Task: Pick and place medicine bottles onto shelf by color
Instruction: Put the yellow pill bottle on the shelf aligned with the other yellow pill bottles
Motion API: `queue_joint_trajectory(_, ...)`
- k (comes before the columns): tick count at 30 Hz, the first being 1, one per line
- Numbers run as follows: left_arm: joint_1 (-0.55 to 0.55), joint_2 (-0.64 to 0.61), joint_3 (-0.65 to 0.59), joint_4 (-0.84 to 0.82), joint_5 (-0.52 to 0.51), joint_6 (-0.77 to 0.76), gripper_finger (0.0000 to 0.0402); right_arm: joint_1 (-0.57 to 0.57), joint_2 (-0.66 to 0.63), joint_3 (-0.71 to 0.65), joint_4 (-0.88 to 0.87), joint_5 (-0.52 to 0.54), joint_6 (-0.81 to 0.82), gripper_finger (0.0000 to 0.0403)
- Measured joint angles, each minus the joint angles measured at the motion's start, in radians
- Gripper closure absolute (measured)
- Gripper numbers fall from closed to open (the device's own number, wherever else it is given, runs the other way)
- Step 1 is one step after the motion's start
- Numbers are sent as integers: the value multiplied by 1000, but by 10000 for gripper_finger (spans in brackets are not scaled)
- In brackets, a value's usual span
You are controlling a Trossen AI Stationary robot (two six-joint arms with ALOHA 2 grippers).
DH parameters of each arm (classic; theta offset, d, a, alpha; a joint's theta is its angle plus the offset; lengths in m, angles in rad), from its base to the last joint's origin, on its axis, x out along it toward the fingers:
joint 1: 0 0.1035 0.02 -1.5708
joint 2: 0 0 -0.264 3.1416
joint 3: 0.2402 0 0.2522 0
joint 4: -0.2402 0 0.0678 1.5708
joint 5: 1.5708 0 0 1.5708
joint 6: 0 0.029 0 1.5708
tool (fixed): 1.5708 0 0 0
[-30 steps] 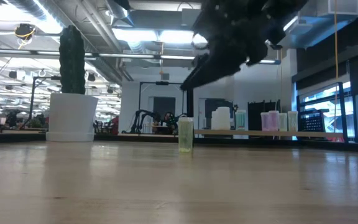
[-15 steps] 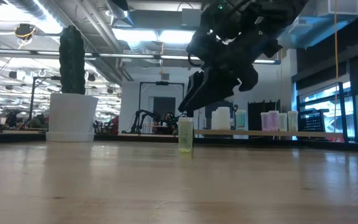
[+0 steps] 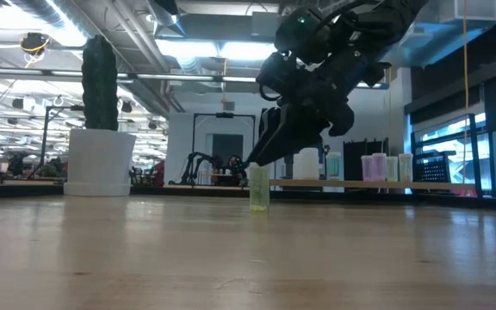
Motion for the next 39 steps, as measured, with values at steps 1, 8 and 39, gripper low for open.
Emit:
queue_joint_trajectory(1, 0, 0, 0, 0, 0, 0, 200, -3, 0, 0, 0, 0, 0, 199)
queue_joint_trajectory(8, 0, 0, 0, 0, 0, 0, 200, -13, 0, 0, -9, -43, 0, 199)
queue_joint_trajectory(39, -2, 0, 0, 0, 11, -22, 200, -14, 50, 1, 32, -36, 5, 283)
